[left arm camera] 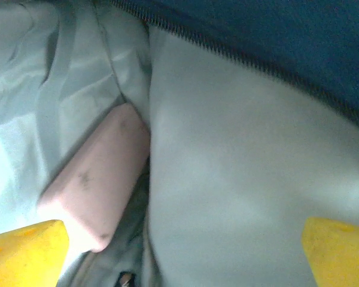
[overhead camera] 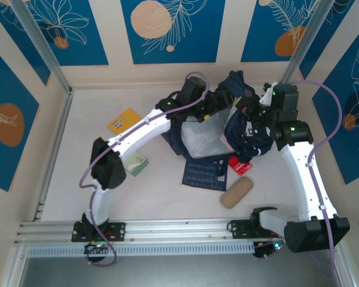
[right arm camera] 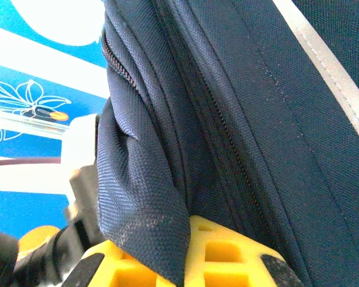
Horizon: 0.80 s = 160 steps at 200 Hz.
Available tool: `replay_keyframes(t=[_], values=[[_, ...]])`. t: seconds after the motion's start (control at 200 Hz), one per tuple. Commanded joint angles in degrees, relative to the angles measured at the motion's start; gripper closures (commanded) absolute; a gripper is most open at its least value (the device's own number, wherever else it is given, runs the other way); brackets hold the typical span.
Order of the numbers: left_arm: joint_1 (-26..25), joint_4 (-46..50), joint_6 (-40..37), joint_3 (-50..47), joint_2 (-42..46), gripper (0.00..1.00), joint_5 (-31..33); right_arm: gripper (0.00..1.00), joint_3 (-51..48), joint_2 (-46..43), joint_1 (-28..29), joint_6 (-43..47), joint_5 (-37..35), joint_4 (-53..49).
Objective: Pack books, pencil case, and school supplies into a backpack
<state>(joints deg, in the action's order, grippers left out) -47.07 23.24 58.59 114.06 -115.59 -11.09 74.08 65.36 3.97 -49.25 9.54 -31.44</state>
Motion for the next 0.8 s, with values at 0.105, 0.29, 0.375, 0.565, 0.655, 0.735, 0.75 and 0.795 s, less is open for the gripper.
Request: replay_keyframes(t=[0.105,0.29,0.375,0.565,0.655,0.735,0.75,0.795], values=[[-0.47,11.77,-13.92,-18.77,19.69,0.00,11.18,1.00,-1.97,-3.38,-0.30,2.94,3.99,4.50],[-1.02,18.18,-17.07,-31.16,27.45,0.00,13.41,1.00,-4.37,-4.39,1.60,7.96,0.18,1.00],[-2.98,17.78,-19.52,-35.39,29.06,0.00,13.46,1.00,-5.03,-3.95,2.00,9.89,-1.38,-0.16],[-15.69,17.63,-32.32,-33.79,22.96,0.00,22.71,1.00,-3.92,-0.79,1.60,10.64,-3.87,-0.54],[-21.74,19.03,-37.65,-28.78,16.02,0.00,26.63,1.00,-2.22,0.99,0.98,9.40,-3.13,-0.32],[-26.57,18.94,-41.12,-24.62,10.59,0.00,30.32,1.00,-0.75,2.32,0.62,8.75,-3.10,-0.39],[-27.31,18.94,-41.71,-23.79,9.53,0.00,30.90,1.00,-0.48,2.51,0.54,8.60,-3.15,-0.44],[-29.00,18.93,-42.19,-21.12,6.55,0.00,32.63,1.00,0.12,2.97,0.28,8.18,-2.97,-0.54]])
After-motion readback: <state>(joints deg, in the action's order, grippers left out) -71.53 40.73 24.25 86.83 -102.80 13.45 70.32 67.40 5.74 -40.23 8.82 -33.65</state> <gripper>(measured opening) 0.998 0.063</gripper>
